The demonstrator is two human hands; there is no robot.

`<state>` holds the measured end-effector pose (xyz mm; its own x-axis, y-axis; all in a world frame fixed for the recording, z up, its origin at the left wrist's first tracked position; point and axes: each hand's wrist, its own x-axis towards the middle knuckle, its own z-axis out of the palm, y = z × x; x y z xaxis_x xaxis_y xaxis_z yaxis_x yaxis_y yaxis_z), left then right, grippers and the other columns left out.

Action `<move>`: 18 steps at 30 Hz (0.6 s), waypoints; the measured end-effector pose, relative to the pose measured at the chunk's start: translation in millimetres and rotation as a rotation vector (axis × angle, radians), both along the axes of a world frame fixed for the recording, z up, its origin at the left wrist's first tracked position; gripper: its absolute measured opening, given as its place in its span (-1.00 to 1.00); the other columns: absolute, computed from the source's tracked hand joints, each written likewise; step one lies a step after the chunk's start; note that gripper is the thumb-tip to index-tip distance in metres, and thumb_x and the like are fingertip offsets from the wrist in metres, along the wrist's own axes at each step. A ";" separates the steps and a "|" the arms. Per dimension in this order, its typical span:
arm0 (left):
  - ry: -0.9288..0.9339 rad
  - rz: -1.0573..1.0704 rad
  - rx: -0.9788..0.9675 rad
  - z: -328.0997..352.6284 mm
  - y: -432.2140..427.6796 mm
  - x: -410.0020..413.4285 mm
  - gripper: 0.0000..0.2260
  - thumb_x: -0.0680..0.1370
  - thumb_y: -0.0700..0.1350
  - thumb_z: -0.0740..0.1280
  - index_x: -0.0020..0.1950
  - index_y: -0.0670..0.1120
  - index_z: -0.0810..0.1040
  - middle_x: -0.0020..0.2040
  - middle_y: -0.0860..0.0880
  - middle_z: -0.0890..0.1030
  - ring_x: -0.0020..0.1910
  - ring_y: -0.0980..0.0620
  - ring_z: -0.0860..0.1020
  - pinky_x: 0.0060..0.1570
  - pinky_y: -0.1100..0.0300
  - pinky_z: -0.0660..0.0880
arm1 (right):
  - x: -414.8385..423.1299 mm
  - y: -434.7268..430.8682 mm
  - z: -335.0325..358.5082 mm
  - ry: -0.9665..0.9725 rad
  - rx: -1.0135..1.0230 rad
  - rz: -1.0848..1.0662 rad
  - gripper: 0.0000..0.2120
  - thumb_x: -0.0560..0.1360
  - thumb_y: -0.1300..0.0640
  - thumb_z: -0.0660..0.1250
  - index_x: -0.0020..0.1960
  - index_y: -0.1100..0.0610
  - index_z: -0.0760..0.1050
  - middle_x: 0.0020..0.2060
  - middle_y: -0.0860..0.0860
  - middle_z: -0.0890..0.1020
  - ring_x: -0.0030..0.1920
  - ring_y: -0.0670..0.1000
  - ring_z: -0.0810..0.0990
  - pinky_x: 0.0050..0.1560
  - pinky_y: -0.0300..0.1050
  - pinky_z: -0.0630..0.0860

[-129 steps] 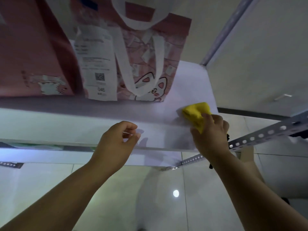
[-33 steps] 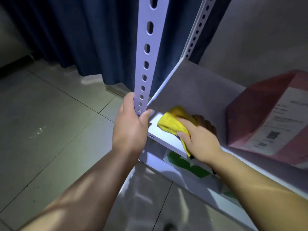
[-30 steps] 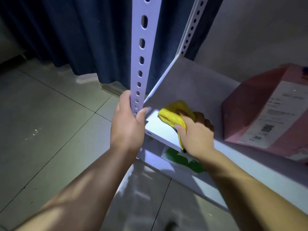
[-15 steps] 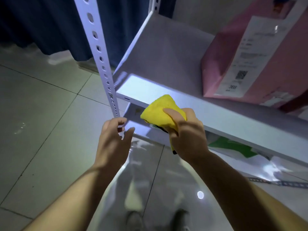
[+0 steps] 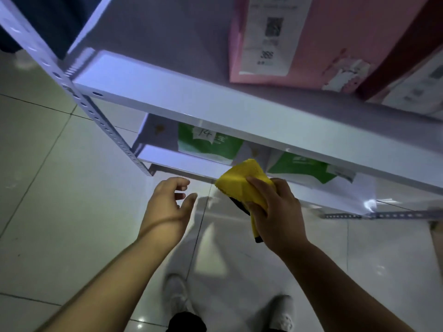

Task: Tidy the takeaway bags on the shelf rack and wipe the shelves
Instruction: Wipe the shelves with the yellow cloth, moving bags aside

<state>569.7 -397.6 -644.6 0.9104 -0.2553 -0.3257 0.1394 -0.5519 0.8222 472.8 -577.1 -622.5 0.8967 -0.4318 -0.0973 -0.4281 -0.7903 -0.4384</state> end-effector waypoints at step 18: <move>-0.001 -0.049 0.050 -48.8 -207.9 -206.4 -0.84 0.50 -0.11 0.37 0.05 0.01 0.50 0.01 0.04 0.57 -0.10 0.22 0.53 -0.17 0.42 0.37 | -202.3 -221.0 -77.0 0.139 -0.034 -0.047 -0.58 0.44 0.03 0.38 0.29 -0.04 0.47 0.12 0.16 0.49 0.04 0.26 0.51 0.06 0.08 0.45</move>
